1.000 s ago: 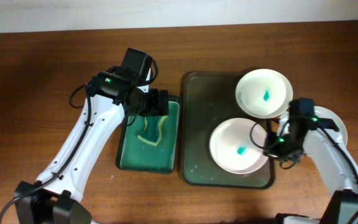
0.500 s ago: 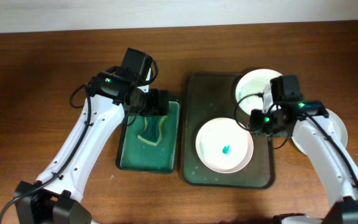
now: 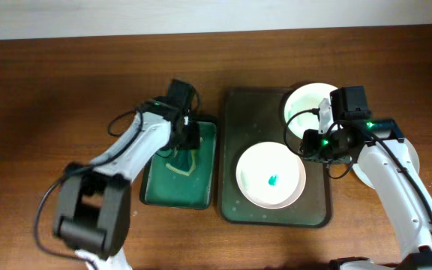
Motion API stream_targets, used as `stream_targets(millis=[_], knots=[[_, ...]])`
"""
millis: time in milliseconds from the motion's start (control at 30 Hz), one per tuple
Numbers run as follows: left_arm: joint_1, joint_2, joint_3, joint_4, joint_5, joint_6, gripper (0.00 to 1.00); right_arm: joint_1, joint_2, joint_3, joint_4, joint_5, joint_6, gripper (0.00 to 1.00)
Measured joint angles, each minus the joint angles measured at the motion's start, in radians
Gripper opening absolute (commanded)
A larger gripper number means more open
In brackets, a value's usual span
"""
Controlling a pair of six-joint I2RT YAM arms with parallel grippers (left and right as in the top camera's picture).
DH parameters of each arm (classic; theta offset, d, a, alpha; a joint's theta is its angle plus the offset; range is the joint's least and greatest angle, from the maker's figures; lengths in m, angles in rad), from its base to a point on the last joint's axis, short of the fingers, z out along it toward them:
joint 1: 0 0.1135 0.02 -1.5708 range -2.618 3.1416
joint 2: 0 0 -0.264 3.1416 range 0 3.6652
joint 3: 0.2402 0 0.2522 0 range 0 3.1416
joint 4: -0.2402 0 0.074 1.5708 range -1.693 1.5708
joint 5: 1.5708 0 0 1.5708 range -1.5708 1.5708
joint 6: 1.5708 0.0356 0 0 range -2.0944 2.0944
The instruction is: Clean dirty plates on tray and stack at the side
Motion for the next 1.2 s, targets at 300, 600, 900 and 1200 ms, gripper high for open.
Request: stream_targets(millis=[300,600,900,1200], knots=[[-0.002,0.1,0.034,0.024,-0.008,0.035,0.44,0.0,0.0,0.0,-0.018,-0.003,0.0,0.41],[-0.004,0.056,0.081,-0.225,0.016,0.041,0.31,0.0,0.0,0.0,-0.024,-0.003,0.0,0.41],[-0.032,0.049,-0.033,-0.032,0.015,0.038,0.0,0.0,0.0,0.0,-0.028,-0.003,0.0,0.41],[-0.032,-0.019,0.123,-0.246,0.016,0.038,0.0,0.0,0.028,0.0,-0.031,0.077,0.082,0.37]])
